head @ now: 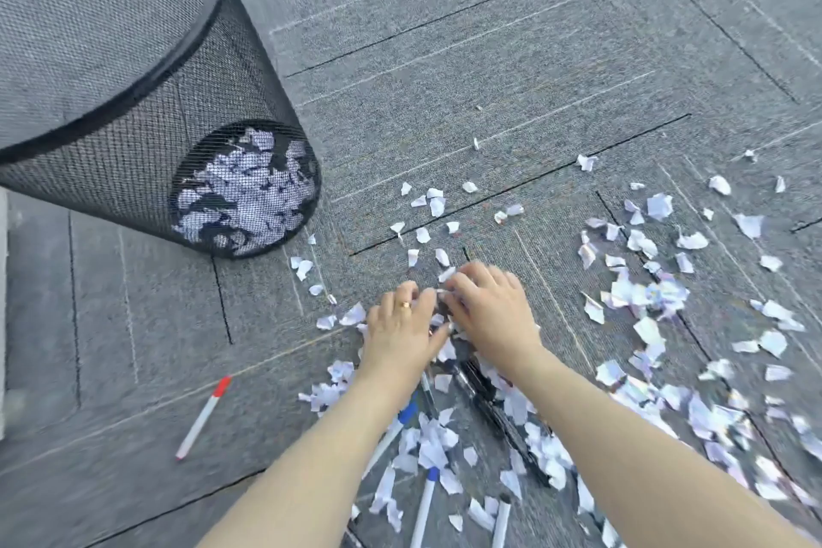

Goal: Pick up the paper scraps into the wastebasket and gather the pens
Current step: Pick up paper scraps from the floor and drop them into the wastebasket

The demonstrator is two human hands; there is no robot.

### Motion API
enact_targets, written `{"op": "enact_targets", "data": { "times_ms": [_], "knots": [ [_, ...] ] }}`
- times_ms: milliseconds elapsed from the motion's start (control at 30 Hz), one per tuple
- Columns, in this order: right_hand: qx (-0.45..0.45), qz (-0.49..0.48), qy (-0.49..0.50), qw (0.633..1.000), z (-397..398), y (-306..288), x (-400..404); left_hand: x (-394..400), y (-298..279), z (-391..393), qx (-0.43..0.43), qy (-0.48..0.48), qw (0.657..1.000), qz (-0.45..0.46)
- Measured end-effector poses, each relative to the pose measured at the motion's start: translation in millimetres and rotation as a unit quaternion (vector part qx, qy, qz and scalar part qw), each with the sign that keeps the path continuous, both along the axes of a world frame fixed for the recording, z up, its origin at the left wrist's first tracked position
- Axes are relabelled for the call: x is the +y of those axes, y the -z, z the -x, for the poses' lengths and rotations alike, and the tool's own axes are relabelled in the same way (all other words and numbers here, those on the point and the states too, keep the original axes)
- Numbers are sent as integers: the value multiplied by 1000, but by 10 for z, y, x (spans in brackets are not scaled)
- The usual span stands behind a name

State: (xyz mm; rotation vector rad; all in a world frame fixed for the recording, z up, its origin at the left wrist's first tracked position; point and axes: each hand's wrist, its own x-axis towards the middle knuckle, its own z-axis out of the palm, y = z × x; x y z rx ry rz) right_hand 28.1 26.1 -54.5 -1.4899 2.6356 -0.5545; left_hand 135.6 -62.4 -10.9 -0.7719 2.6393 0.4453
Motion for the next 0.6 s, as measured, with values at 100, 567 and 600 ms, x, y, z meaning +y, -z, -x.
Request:
{"op": "enact_targets", "data": {
  "times_ms": [100, 567, 600],
  "knots": [
    [2, -13, 0, 1000, 71, -44, -101, -46, -12, 102, 6, 33, 999, 3],
    [-490, 8, 321, 810, 298, -750, 68, -479, -533, 567, -48, -14, 969, -243],
    [-516, 13, 337, 788, 341, -863, 99, -476, -655, 609, -49, -14, 964, -262]
  ]
}}
